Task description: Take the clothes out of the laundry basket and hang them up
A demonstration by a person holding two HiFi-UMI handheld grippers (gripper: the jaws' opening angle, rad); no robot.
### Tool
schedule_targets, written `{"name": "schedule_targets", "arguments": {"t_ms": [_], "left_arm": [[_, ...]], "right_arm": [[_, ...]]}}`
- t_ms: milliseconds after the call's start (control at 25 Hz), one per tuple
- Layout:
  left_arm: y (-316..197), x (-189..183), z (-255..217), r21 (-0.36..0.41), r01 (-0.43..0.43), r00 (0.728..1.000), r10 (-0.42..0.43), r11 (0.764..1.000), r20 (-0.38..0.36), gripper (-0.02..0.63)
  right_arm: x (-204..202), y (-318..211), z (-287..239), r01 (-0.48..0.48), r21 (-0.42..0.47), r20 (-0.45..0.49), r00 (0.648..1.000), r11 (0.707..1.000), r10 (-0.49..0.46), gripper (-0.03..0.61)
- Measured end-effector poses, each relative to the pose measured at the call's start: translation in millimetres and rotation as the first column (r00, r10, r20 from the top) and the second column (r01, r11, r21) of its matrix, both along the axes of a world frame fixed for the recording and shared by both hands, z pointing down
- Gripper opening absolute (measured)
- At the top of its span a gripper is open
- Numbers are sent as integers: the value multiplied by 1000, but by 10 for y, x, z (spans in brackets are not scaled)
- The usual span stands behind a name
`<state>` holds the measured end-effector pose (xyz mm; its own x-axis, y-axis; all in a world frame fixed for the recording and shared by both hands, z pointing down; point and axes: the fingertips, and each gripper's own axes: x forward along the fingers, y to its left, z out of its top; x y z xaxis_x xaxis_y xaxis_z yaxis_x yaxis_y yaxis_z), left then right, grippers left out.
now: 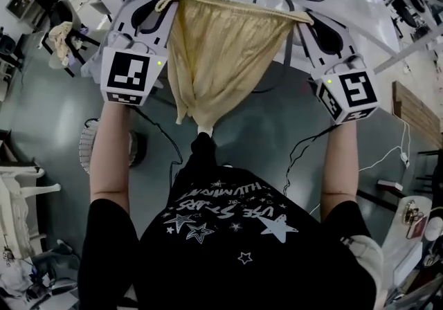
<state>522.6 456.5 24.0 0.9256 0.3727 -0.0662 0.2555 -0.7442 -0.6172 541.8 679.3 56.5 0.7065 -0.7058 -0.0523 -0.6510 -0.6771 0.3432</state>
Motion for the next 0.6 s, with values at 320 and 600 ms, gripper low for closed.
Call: {"name": "schedule_targets", "arguments": {"t_ms": [320, 600], "left_arm": [[143, 1245, -40, -18, -126, 990, 127, 992, 56, 46], [125, 2279, -14, -8, -187, 977, 187, 982, 103, 46]], "right_arm": [[1051, 202, -254, -130, 0, 4, 991, 991, 130, 39], [2063, 192, -333, -208, 12, 49, 977, 978, 207, 40]]}}
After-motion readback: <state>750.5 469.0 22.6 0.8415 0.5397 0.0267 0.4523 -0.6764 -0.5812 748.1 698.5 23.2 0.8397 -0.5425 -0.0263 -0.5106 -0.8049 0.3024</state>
